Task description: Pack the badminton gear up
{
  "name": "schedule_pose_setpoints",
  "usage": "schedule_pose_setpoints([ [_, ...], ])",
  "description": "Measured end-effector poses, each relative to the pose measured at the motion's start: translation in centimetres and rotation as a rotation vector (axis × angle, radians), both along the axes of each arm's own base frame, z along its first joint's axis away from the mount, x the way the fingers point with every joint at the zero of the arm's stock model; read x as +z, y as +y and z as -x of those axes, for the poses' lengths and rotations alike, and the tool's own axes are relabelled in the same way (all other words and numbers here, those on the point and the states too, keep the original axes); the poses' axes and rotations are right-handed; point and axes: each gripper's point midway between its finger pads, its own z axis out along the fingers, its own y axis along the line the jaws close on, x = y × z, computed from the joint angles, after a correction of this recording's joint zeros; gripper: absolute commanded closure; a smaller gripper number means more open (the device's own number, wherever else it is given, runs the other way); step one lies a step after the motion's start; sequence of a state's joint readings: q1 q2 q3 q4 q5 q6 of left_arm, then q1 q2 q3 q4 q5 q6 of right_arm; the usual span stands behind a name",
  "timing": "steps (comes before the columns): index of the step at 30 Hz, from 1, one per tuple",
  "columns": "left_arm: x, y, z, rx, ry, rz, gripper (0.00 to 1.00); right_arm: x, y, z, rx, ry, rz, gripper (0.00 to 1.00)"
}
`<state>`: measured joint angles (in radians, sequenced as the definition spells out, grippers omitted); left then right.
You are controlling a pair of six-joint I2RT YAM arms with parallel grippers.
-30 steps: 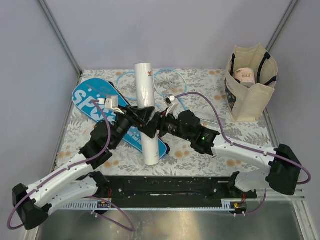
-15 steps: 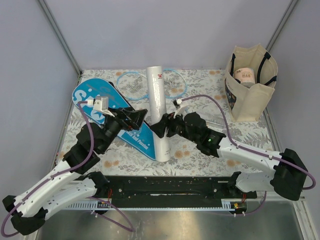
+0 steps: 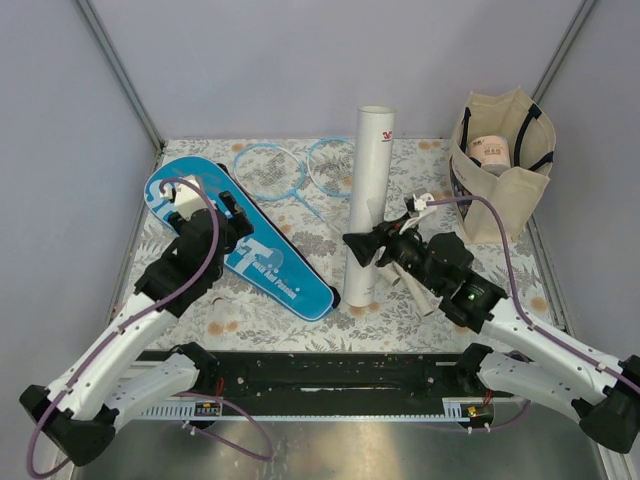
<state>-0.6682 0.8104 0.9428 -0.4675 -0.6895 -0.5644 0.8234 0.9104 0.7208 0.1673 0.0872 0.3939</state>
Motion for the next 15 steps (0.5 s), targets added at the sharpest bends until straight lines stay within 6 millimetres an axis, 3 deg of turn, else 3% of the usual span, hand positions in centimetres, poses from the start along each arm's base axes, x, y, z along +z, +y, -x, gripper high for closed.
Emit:
schedule_pose_setpoints([
  [3,-3.7,3.8,-0.8,0.185,0.136,0.01,0.17,0.4,-0.9,0.7,0.0,-0.036,0.002,0.58],
  [6,-6.0,6.0,0.5,0.321,0.227,0.089,0.17,-0.4,-1.6,1.2,-0.001,-0.04,0.021,0.58],
  [11,-8.6,6.9,4.3,0.479,0.311,0.328,0.14,-2.4,-1.9,1.5,0.002,-0.018,0.065,0.58],
  [15,-11.7,6.5,7.2,0.561,0.406,0.493,0.12,-2.9,-1.9,1.5,0.004,-0.012,0.073,0.58],
])
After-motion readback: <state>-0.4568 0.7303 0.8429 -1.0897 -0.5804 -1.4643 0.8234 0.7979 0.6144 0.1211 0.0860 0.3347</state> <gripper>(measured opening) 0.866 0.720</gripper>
